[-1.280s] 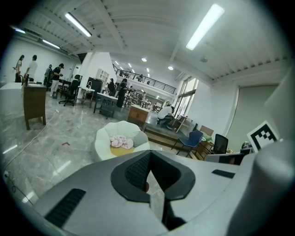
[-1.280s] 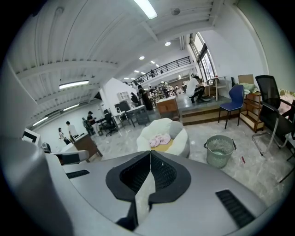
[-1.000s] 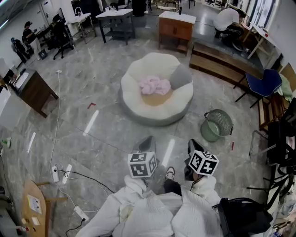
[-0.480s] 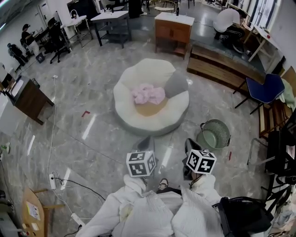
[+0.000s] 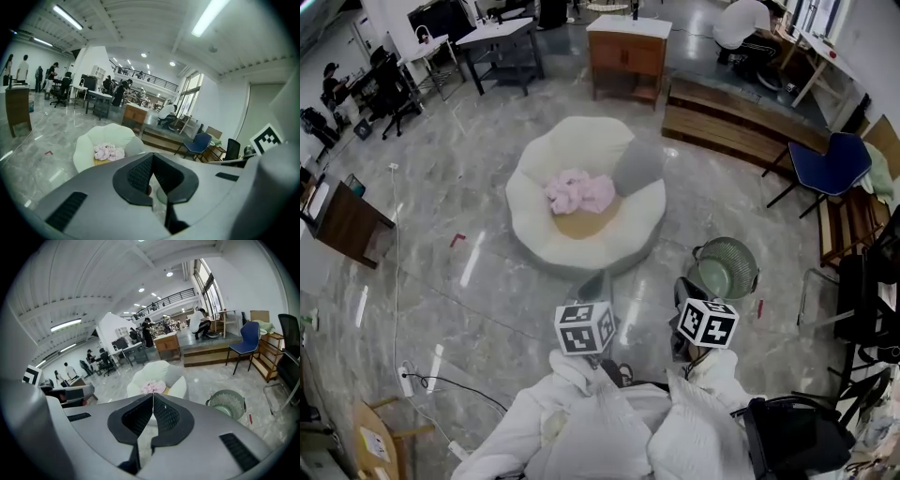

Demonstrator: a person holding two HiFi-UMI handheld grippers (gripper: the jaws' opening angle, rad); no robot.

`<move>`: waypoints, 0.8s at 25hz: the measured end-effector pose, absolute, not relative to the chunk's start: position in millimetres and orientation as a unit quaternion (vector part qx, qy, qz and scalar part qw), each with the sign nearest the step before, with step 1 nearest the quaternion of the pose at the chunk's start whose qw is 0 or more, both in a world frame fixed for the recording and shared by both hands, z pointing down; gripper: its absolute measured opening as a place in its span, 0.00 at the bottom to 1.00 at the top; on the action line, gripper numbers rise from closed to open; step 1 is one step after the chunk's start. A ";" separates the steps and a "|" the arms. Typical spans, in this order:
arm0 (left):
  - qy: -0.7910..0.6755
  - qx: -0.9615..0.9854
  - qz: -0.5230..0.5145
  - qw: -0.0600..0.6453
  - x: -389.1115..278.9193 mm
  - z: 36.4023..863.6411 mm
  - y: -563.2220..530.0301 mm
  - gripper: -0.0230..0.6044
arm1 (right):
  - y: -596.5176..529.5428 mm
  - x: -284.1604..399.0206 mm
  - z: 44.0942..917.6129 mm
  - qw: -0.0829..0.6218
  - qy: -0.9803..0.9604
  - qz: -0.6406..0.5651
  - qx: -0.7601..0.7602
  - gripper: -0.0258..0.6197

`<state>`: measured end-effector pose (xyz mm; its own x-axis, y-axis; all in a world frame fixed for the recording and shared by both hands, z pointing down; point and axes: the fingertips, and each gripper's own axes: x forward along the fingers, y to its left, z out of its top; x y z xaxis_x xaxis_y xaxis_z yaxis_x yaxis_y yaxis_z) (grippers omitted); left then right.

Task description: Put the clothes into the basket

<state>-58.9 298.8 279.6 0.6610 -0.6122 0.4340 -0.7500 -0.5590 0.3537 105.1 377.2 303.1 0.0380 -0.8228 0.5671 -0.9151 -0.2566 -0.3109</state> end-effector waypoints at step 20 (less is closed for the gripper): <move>-0.366 0.885 0.124 0.259 9.0 275.4 151.7 0.04 | 251.1 170.4 305.0 0.063 -0.574 0.348 0.738 0.08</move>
<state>9.0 151.7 275.4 0.7020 -0.5836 0.4082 -0.7116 -0.5985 0.3681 170.4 251.1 305.0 0.0975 -0.8041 0.5865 -0.8918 -0.3321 -0.3071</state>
